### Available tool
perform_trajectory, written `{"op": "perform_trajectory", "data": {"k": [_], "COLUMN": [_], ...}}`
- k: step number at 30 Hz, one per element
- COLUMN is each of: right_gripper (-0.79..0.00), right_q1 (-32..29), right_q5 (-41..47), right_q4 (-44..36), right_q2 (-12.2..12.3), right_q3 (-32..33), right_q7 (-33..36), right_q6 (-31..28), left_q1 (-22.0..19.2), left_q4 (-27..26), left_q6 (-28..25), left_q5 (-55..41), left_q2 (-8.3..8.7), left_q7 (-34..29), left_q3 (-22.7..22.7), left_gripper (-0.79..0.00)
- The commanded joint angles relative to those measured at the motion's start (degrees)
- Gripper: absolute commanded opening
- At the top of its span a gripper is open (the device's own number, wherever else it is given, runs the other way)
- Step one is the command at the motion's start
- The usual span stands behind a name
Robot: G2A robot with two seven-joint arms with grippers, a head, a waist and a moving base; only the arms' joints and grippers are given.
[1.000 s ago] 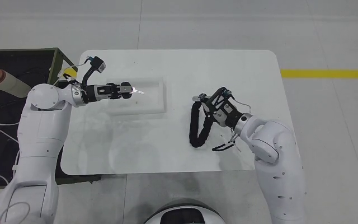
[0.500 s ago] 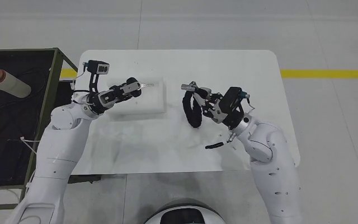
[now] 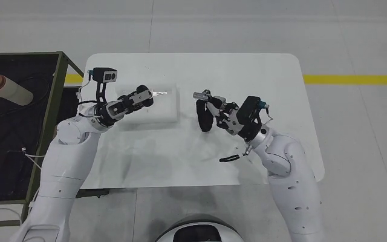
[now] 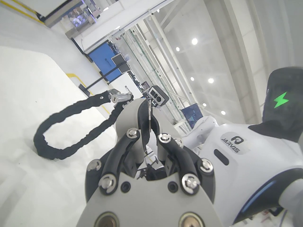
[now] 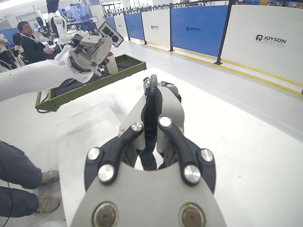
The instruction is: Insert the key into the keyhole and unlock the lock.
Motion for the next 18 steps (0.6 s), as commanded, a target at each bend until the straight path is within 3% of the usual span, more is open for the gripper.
{"op": "perform_trajectory", "data": {"k": [1,6,11,14,18], "right_gripper": [-0.785,-0.785,-0.785,-0.785,-0.785], "right_q1": [0.44,4.42,8.16,9.33,9.33], "right_q5": [6.17,20.73,31.9,37.12,37.12], "right_q4": [2.13,10.55,16.26,17.88,17.88], "right_q2": [0.01,0.56,1.04,1.29,1.29], "right_q3": [0.25,1.13,-0.82,-2.16,-2.16], "right_q7": [-3.34,-3.75,0.95,3.35,3.35], "right_q6": [-2.5,-12.23,-16.48,-16.48,-16.48], "left_q1": [0.81,1.78,1.79,1.09,1.09], "left_q4": [-0.88,-3.25,-2.57,-1.77,-1.77], "left_q6": [-0.87,-1.57,0.13,1.64,1.64], "left_q5": [-3.32,-4.2,-5.5,-7.61,-7.61], "left_q2": [-0.23,-0.14,-0.36,-0.52,-0.52], "left_q7": [0.86,1.57,-0.13,-1.64,-1.64], "left_q3": [0.12,-1.11,0.31,1.03,1.03], "left_gripper": [-0.785,-0.785,-0.785,-0.785,-0.785]}}
